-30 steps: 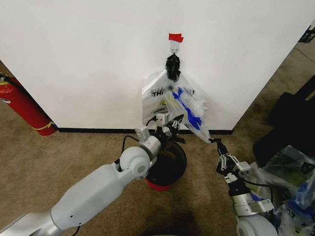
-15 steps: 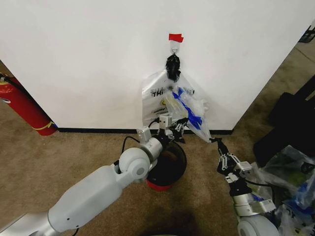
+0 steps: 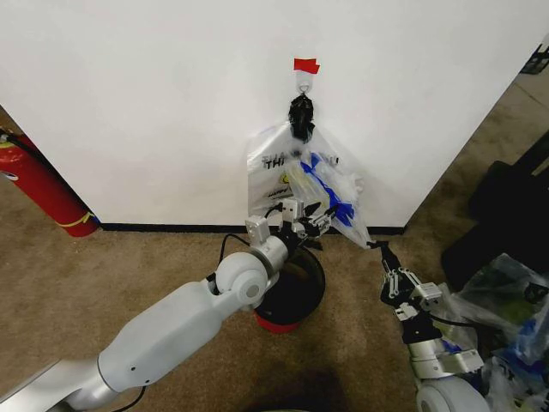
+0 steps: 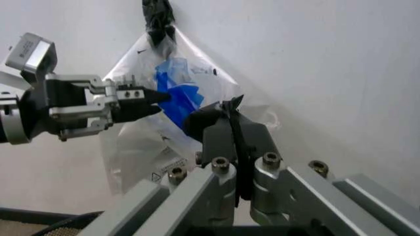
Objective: Pick up the garbage bag from the wall and place it over the trash bin.
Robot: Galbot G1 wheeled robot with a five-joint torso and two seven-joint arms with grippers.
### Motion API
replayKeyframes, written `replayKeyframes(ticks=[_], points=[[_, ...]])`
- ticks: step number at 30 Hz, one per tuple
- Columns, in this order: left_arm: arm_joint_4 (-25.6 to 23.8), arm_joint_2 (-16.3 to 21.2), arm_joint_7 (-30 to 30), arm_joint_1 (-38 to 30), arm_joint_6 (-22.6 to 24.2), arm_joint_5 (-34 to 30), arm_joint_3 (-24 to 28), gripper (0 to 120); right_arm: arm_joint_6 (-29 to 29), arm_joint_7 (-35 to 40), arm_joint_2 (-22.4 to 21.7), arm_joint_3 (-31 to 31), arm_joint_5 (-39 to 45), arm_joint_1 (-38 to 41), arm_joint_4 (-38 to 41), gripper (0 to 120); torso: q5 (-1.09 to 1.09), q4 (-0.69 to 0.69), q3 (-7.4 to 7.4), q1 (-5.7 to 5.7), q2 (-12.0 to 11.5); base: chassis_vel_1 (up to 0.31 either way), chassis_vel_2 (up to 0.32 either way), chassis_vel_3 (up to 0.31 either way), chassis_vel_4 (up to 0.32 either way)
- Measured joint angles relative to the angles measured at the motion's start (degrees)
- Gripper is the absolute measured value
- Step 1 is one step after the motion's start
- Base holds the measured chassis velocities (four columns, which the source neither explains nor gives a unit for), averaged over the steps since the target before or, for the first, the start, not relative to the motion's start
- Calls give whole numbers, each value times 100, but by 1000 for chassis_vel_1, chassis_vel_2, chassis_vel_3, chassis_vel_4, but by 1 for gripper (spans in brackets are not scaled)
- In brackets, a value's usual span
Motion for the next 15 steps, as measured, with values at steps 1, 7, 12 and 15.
replayKeyframes(ticks=[1,7,12,15], points=[[52,-7,11,-29,-3,-6,25,31,0,1,0,1,1,-5,1,0,0,1,0,0,0,0,0,0,0],[300,-129,55,-155,-53,6,155,11,-1,4,-10,39,36,-23,45,0,0,-1,0,0,0,0,0,0,0],[306,-254,-27,-163,-133,-18,161,0,3,5,-22,103,58,-52,41,0,0,-1,0,0,1,0,0,0,0],[181,-247,-129,-69,-222,-94,37,0,3,19,-22,109,67,-22,22,0,0,-1,0,0,1,0,0,0,0]])
